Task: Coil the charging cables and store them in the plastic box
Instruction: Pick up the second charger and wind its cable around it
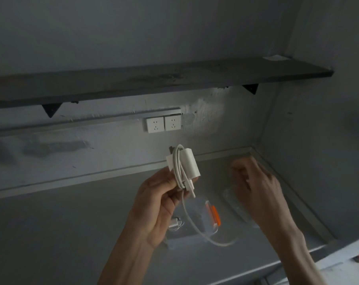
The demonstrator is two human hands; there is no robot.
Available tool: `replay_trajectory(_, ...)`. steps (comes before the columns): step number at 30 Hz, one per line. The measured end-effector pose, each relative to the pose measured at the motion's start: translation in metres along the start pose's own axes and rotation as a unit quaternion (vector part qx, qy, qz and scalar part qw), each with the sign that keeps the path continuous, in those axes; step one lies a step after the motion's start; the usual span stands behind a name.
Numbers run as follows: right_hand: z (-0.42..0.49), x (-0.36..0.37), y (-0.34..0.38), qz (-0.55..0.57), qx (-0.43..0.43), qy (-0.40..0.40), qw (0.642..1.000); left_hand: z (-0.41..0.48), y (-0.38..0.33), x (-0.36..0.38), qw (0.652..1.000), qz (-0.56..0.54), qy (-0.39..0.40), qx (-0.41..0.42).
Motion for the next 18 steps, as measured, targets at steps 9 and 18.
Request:
replay_trajectory(9, -0.082, 0.092, 0.066, 0.462, 0.028, 0.302, 0.833, -0.003, -0.008, -0.009, 0.997, -0.006, -0.055, 0.052)
replay_trajectory(18, -0.09, 0.06, 0.081, 0.202, -0.089, 0.174, 0.96, 0.002, -0.04, -0.037, 0.953, 0.214, -0.146, 0.159)
Point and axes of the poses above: each hand's wrist, its own z-axis towards the middle knuckle, its own x-axis out of the palm, y = z × x, the point moved 10 cm from there along z, towards the middle knuckle, and after that the axes turned 8 degrees about -z, right-handed, at the moved point
